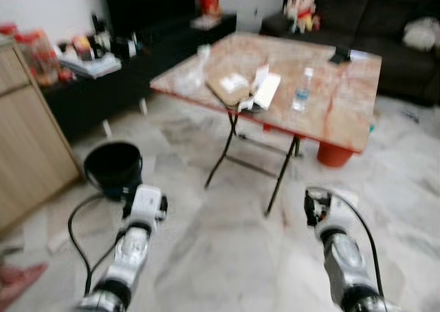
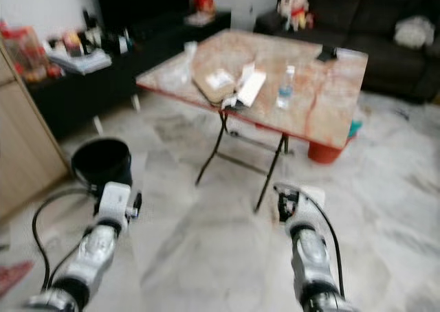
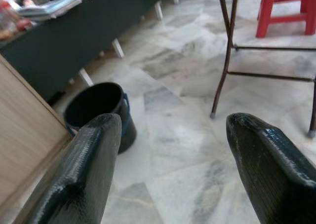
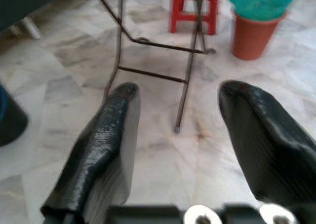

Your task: Picking trash to rubbish bin

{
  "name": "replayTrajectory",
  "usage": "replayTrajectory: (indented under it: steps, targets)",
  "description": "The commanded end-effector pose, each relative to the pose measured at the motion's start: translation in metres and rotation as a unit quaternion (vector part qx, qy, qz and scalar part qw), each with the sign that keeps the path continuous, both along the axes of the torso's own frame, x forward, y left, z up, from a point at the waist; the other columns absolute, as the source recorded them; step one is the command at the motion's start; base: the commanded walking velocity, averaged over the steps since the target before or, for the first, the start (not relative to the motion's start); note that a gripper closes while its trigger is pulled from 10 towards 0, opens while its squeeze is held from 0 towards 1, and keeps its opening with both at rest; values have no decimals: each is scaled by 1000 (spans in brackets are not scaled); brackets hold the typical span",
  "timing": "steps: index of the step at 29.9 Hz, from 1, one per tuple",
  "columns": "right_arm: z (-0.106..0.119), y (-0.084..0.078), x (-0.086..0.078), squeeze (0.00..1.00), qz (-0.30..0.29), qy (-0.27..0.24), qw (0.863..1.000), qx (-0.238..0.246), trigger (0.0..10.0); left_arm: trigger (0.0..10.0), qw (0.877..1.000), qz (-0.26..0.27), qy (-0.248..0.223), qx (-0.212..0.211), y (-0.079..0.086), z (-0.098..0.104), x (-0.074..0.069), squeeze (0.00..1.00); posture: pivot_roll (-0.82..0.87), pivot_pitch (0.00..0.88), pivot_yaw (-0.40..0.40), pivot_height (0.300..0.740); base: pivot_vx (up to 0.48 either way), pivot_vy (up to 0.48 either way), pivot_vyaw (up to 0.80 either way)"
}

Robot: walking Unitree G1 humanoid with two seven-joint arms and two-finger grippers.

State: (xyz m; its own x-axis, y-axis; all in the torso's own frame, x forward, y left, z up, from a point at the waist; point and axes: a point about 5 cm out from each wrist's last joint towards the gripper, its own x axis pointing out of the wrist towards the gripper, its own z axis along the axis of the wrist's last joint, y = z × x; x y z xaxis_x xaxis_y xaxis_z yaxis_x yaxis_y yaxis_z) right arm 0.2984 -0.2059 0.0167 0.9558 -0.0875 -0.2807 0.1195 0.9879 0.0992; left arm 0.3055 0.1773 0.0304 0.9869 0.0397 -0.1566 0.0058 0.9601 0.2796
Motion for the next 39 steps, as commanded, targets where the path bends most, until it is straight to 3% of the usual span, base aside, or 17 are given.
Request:
replayTrajectory:
  steps: [1, 34, 39]
  targets:
    - [4, -2, 2, 0, -1, -9, 1000, -2, 10000, 10000, 1000, -4, -14, 0, -3, 6, 5, 0, 192, 0, -45, 740, 349, 0, 0]
    - [12, 9, 12, 0, 19, -29, 999, 3, 10000, 10000, 999, -23, -45, -7, -13, 17, 10, 0, 209, 0, -53, 740, 330, 0, 0]
    - [21, 12, 17, 0, 23, -56, 998, 5, 10000, 10000, 996, -44, -73, 8, -20, 27, 14, 0, 207, 0, -54, 740, 310, 0, 0]
